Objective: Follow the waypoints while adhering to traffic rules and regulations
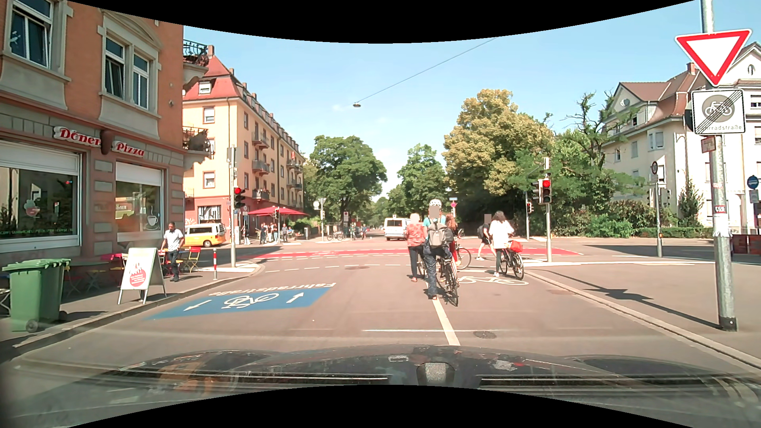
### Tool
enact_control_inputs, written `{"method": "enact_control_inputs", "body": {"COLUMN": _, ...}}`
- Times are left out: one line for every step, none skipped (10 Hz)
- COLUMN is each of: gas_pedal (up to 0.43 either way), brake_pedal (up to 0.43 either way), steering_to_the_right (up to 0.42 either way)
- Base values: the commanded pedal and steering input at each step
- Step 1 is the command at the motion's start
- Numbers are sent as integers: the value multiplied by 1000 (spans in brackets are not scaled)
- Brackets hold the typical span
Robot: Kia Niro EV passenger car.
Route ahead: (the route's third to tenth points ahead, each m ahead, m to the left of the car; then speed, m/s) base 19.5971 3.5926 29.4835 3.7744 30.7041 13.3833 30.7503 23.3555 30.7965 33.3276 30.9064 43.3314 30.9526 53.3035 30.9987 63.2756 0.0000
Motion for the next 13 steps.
{"method": "enact_control_inputs", "body": {"gas_pedal": 0, "brake_pedal": 287, "steering_to_the_right": 7}}
{"method": "enact_control_inputs", "body": {"gas_pedal": 0, "brake_pedal": 287, "steering_to_the_right": 6}}
{"method": "enact_control_inputs", "body": {"gas_pedal": 0, "brake_pedal": 287, "steering_to_the_right": 7}}
{"method": "enact_control_inputs", "body": {"gas_pedal": 0, "brake_pedal": 287, "steering_to_the_right": 7}}
{"method": "enact_control_inputs", "body": {"gas_pedal": 0, "brake_pedal": 287, "steering_to_the_right": 6}}
{"method": "enact_control_inputs", "body": {"gas_pedal": 0, "brake_pedal": 287, "steering_to_the_right": 7}}
{"method": "enact_control_inputs", "body": {"gas_pedal": 0, "brake_pedal": 287, "steering_to_the_right": 7}}
{"method": "enact_control_inputs", "body": {"gas_pedal": 0, "brake_pedal": 287, "steering_to_the_right": 7}}
{"method": "enact_control_inputs", "body": {"gas_pedal": 0, "brake_pedal": 287, "steering_to_the_right": 7}}
{"method": "enact_control_inputs", "body": {"gas_pedal": 0, "brake_pedal": 287, "steering_to_the_right": 6}}
{"method": "enact_control_inputs", "body": {"gas_pedal": 0, "brake_pedal": 287, "steering_to_the_right": 6}}
{"method": "enact_control_inputs", "body": {"gas_pedal": 0, "brake_pedal": 287, "steering_to_the_right": 6}}
{"method": "enact_control_inputs", "body": {"gas_pedal": 0, "brake_pedal": 287, "steering_to_the_right": 5}}
